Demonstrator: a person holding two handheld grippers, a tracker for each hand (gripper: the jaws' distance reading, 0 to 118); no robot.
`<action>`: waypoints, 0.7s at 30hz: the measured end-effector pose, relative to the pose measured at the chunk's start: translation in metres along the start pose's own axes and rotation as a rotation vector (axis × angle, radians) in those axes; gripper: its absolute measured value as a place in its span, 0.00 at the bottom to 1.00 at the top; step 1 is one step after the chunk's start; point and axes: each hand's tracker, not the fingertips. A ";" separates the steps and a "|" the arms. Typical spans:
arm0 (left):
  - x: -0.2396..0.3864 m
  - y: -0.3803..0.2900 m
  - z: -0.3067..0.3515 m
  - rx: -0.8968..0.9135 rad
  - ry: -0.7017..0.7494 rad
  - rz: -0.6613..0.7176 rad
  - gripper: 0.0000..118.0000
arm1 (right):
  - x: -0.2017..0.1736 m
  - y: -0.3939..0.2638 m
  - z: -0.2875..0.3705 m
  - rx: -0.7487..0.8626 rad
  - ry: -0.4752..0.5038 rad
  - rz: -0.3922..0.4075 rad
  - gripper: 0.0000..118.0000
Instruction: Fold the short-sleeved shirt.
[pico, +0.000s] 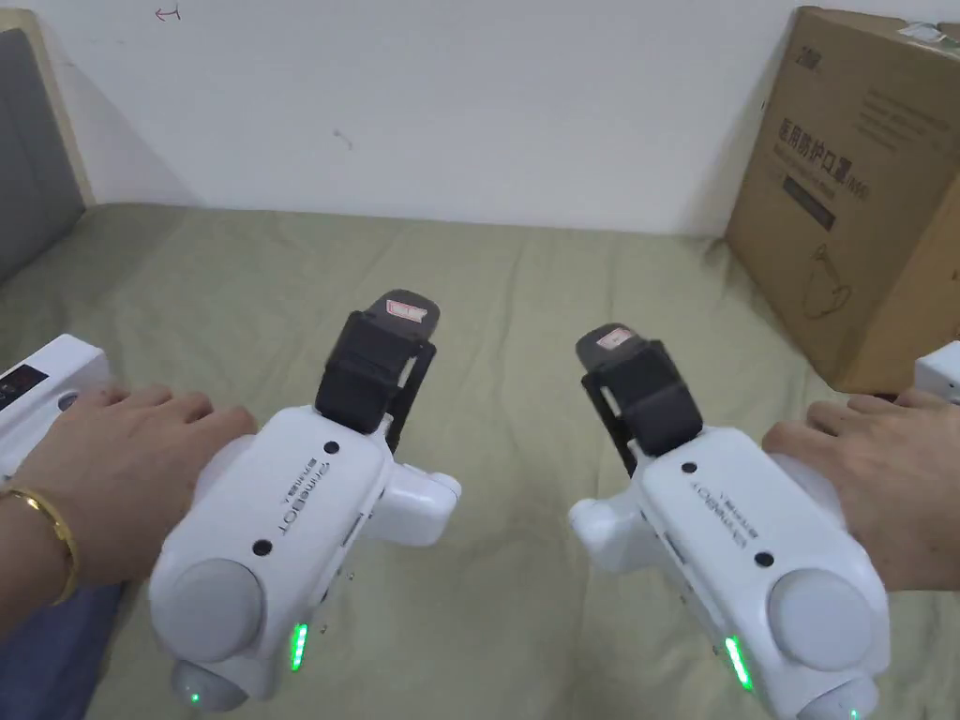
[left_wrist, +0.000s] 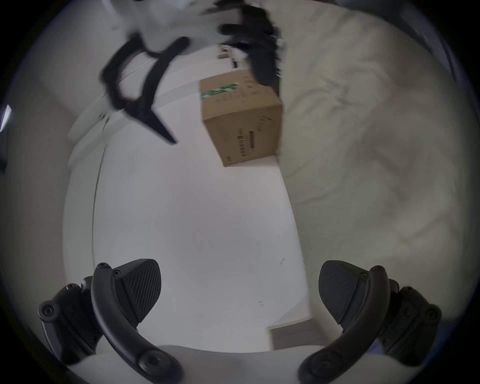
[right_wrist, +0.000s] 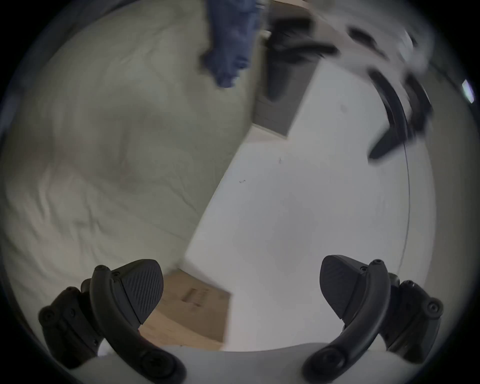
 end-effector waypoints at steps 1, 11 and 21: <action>-0.009 -0.005 0.000 -0.011 0.016 0.128 1.00 | 0.013 -0.005 -0.001 -0.025 0.012 -0.175 1.00; -0.042 -0.063 0.004 -0.399 0.282 1.730 1.00 | 0.033 -0.057 0.005 -0.183 -0.078 -1.966 1.00; 0.016 -0.031 0.023 -0.447 0.163 1.663 1.00 | -0.007 -0.019 0.018 -0.279 -0.077 -1.947 1.00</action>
